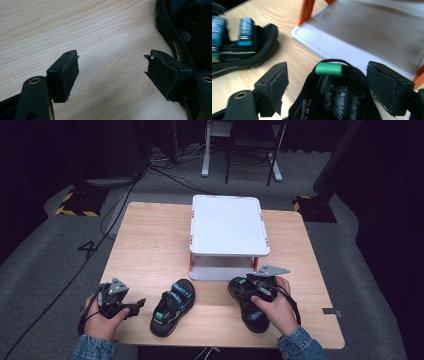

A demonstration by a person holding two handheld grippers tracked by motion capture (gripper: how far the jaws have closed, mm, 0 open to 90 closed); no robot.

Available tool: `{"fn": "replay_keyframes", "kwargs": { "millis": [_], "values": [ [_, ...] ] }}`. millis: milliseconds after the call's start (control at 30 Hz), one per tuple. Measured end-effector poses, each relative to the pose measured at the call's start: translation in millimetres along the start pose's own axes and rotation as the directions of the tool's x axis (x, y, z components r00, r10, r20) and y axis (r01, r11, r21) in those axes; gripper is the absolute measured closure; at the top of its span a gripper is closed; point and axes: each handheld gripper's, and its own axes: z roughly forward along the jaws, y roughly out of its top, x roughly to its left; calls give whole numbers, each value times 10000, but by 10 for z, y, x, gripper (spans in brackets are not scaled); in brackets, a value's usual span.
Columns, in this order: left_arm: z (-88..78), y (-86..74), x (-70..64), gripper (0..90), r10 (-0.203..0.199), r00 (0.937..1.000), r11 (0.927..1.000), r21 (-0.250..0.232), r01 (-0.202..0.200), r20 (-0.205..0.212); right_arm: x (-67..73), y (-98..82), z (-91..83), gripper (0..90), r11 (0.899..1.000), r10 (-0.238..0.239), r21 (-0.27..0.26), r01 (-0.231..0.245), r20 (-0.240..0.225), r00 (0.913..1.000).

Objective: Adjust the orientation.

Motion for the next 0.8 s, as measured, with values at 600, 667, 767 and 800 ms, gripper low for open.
{"fn": "replay_keyframes", "kwargs": {
  "millis": [600, 667, 767, 800],
  "values": [
    [51, 50, -10, 256, 195, 9998, 9998, 31, -195, 96, 736, 149, 20, 524, 8568, -4839, 337, 5146, -2924, 8248],
    [54, 66, -8, 256, 236, 9997, 9997, 49, -237, 110, 827, 118, -12, 544, 8491, -4867, 226, 5277, -3546, 7984],
    [66, 77, -11, 256, 199, 9997, 9998, -28, -198, 157, 875, 74, -37, 478, 8557, -4563, 475, 5152, -4004, 7947],
    [71, 91, -10, 255, 251, 9995, 9997, 28, -252, 169, 868, 6, -35, 510, 8516, -4365, 925, 5160, -4198, 7957]
  ]
}}
